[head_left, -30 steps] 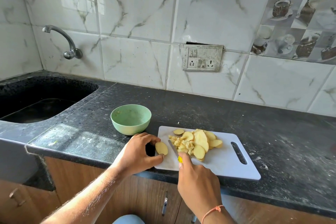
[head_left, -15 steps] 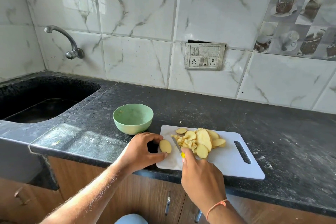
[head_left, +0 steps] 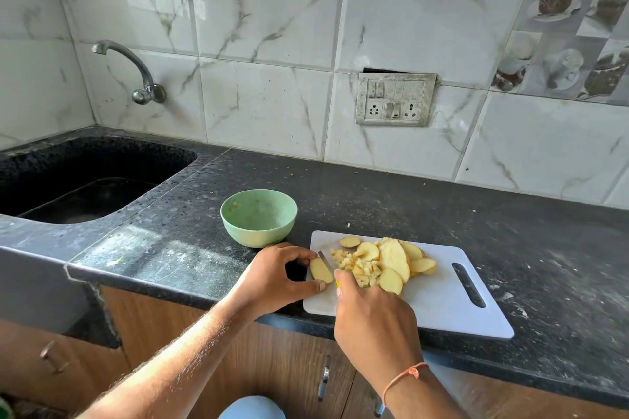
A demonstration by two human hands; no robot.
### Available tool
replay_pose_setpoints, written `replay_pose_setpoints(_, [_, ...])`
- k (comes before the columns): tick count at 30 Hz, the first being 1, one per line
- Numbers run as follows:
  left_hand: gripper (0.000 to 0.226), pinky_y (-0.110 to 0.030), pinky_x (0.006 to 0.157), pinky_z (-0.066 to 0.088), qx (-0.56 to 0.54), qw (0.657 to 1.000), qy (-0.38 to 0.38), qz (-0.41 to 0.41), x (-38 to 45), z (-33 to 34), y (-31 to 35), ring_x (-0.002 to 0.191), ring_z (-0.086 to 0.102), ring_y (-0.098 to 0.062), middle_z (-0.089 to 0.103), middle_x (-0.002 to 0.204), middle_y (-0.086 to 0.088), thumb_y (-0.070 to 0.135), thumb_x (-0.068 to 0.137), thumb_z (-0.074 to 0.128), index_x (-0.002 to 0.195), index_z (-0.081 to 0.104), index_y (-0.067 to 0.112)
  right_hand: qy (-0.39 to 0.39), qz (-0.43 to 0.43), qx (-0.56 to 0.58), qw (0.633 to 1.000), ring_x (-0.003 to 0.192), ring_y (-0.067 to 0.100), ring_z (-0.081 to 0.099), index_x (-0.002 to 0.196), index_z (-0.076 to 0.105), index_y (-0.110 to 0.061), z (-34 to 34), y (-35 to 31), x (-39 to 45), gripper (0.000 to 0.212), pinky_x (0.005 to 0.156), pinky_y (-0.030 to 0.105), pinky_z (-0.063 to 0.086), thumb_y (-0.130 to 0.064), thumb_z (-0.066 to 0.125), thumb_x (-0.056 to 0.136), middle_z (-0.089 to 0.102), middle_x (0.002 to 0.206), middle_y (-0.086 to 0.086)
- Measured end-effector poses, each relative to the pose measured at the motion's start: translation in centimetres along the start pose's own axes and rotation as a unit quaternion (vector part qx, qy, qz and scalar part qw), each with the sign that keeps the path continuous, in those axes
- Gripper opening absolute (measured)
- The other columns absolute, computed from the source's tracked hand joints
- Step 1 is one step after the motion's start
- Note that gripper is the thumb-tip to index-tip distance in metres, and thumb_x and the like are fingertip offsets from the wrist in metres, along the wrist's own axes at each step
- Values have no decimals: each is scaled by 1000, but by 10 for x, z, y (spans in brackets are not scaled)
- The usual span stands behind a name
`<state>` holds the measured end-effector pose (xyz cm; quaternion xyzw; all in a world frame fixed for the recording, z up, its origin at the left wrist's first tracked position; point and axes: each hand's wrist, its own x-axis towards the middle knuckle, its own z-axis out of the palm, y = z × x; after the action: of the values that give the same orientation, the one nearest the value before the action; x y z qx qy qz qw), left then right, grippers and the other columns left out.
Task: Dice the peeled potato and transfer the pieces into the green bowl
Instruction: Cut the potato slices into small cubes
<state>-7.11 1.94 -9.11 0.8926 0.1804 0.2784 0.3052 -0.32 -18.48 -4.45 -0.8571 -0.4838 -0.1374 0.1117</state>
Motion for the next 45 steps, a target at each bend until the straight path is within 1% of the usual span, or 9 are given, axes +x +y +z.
replay_pose_setpoints(11, [53, -5, 83, 45, -11, 1000, -1, -9, -1, 0, 1, 101, 64, 6, 71, 101, 22, 52, 71, 93, 119, 78, 34, -7, 17, 36, 999, 78, 20, 67, 138, 43, -32, 1, 4, 2, 33, 58, 33, 45, -29, 32, 107, 71, 89, -4])
replay_pose_setpoints(17, [54, -4, 82, 44, -9, 1000, -2, -15, 1, 1, 1, 101, 64, 8, 71, 100, 23, 50, 70, 94, 119, 78, 34, -24, 8, 16, 1000, 79, 21, 66, 136, 46, -30, 3, 1, 9, 32, 58, 32, 37, -24, 35, 106, 72, 93, -2])
replay_pose_setpoints(25, [58, -16, 86, 52, 3, 1000, -3, -21, 0, 1, 2, 98, 65, 5, 71, 99, 22, 56, 70, 92, 122, 77, 35, -56, -22, 30, 998, 68, 21, 58, 131, 41, -29, 2, 12, -5, 27, 54, 37, 44, -22, 39, 105, 63, 78, -2])
replay_pose_setpoints(29, [58, -16, 85, 52, 0, 1000, -6, -26, 0, 1, 1, 97, 65, 5, 71, 99, 21, 56, 70, 93, 121, 77, 34, -81, -15, 41, 996, 59, 19, 47, 135, 33, -32, -6, 17, -29, 27, 48, 33, 30, -28, 33, 108, 49, 70, -5])
replay_pose_setpoints(31, [58, -13, 84, 51, -4, 1000, -8, -30, 0, 1, 1, 98, 65, 6, 71, 98, 21, 56, 69, 93, 120, 77, 34, -88, -7, 50, 995, 68, 25, 59, 139, 29, -34, -10, 19, -41, 30, 55, 37, 39, -32, 30, 109, 59, 76, -2])
replay_pose_setpoints(34, [58, -10, 81, 48, -3, 999, -11, -39, 1, 1, -1, 98, 66, 6, 72, 98, 22, 58, 67, 93, 119, 77, 36, -102, 3, 34, 994, 79, 29, 65, 142, 25, -37, -15, 19, -51, 32, 62, 40, 39, -36, 27, 110, 69, 87, 0])
replay_pose_setpoints(37, [59, -9, 78, 47, 1, 999, -10, -49, 1, 1, -1, 96, 66, 6, 72, 97, 22, 63, 63, 91, 114, 76, 38, -90, 23, 41, 995, 75, 24, 59, 142, 24, -40, -19, 21, -55, 33, 64, 38, 39, -40, 25, 110, 65, 85, -4])
replay_pose_setpoints(41, [56, -8, 74, 47, 5, 999, -5, -54, 1, 1, 0, 94, 65, 6, 72, 96, 22, 63, 62, 93, 110, 76, 38, -38, 34, 70, 996, 63, 18, 55, 140, 30, -40, -21, 22, -48, 31, 52, 31, 36, -39, 28, 109, 50, 66, -8])
replay_pose_setpoints(45, [55, -13, 75, 51, 8, 998, -6, -54, 1, 0, 0, 92, 67, 4, 73, 95, 21, 65, 62, 92, 108, 77, 38, -11, 22, 69, 997, 69, 20, 59, 137, 37, -37, -18, 17, -29, 30, 56, 35, 46, -36, 30, 108, 64, 81, -6])
